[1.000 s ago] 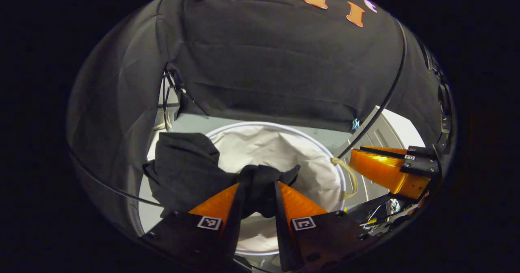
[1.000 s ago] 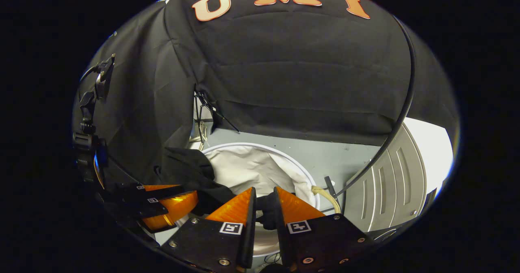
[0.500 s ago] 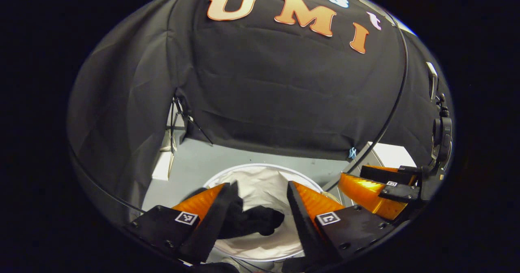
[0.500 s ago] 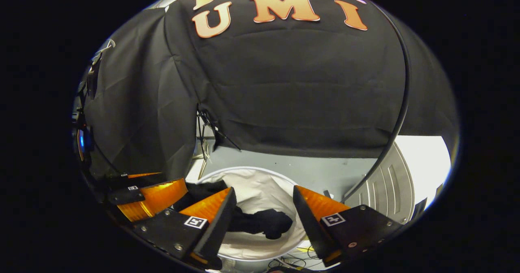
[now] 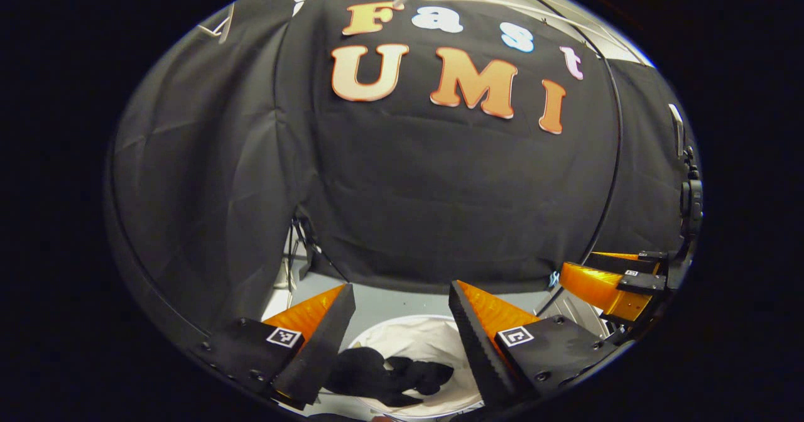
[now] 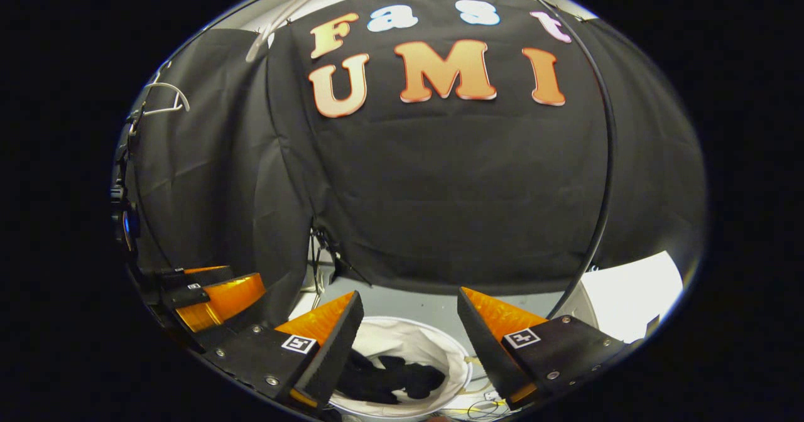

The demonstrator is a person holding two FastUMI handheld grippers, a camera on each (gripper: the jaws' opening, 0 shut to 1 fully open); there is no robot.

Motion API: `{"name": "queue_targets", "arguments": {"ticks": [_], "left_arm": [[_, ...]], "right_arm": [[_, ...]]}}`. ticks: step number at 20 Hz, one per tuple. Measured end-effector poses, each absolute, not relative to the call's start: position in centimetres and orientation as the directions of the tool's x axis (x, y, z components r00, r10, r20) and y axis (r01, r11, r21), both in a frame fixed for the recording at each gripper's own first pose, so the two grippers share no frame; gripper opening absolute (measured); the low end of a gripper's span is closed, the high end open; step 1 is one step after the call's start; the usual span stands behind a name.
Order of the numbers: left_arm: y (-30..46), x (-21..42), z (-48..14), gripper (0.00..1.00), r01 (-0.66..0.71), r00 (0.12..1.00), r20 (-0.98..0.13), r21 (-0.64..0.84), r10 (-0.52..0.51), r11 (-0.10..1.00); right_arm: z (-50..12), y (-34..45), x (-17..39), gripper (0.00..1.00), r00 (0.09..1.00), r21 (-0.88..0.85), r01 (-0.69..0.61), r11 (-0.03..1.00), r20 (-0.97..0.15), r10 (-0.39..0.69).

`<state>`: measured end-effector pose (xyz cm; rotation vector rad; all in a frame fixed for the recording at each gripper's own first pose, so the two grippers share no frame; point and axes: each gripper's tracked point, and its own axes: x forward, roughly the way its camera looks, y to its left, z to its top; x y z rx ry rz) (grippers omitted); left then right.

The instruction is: Grasp the clothes on the hanger with both hands and then place them into the laundry hamper below.

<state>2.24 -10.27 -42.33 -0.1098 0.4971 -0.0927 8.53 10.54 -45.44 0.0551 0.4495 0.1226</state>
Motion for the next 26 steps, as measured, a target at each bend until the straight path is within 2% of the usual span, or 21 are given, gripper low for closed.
{"name": "queue_targets", "arguments": {"ticks": [1,4,6,7,10,11,14,16,17,20,21,24,26], "left_arm": [[-9.9,3.3,-42.3,0.98,0.062,0.889,-0.443,-0.127,-0.113,0.99],[-7.6,4.1,-36.5,1.0,0.056,0.933,-0.351,-0.091,-0.085,0.994],[-5.9,4.6,-33.5,0.97,0.033,0.952,-0.3,-0.071,-0.053,0.997],[-5.2,4.6,-31.9,1.0,0.024,0.96,-0.277,-0.068,-0.042,0.997],[-2.7,5.2,-27.3,0.94,-0.017,0.979,-0.206,-0.071,0.002,0.997],[-1.8,5.3,-25.7,0.95,-0.031,0.984,-0.179,-0.07,0.018,0.997],[0.2,5.6,-20.8,1.0,-0.068,0.992,-0.105,-0.051,0.063,0.996],[0.9,3.7,-16.9,0.94,-0.071,0.996,-0.063,-0.035,0.069,0.997],[1.2,3.0,-15.6,0.94,-0.074,0.996,-0.046,-0.025,0.072,0.997],[1.5,2.2,-12.8,0.94,-0.078,0.997,-0.01,-0.019,0.077,0.997],[1.6,2.0,-12.2,0.94,-0.074,0.997,0.0,-0.025,0.074,0.997],[1.4,1.3,-10.6,0.94,-0.066,0.997,0.031,-0.037,0.067,0.997],[1.5,1.1,-10.1,0.94,-0.071,0.997,0.042,-0.028,0.072,0.997]], "right_arm": [[-43.3,10.1,8.5,0.93,0.907,0.066,-0.103,0.993,-0.403,0.121],[-37.5,8.6,8.5,0.93,0.941,0.032,-0.087,0.996,-0.324,0.093],[-34.0,7.8,8.6,0.93,0.958,0.009,-0.074,0.997,-0.278,0.074],[-32.3,7.3,8.5,0.93,0.964,-0.003,-0.068,0.998,-0.257,0.065],[-28.0,5.6,7.9,0.93,0.979,-0.027,-0.046,0.999,-0.202,0.039],[-26.7,5.2,7.6,1.0,0.982,-0.031,-0.041,0.999,-0.187,0.034],[-22.8,3.9,6.7,1.0,0.99,-0.036,-0.024,0.999,-0.14,0.018],[-20.4,3.1,6.0,1.0,0.994,-0.047,-0.016,0.999,-0.105,0.011],[-19.3,2.6,5.7,1.0,0.996,-0.055,-0.005,0.998,-0.09,0.0],[-16.4,0.7,4.5,1.0,0.998,-0.058,0.016,0.998,-0.052,-0.019],[-15.7,0.3,4.2,0.93,0.999,-0.058,0.02,0.998,-0.042,-0.022],[-14.1,-0.2,2.6,0.93,1.0,-0.067,0.025,0.997,-0.01,-0.026],[-13.5,-0.1,2.3,0.98,1.0,-0.059,0.023,0.998,-0.002,-0.023]]}}
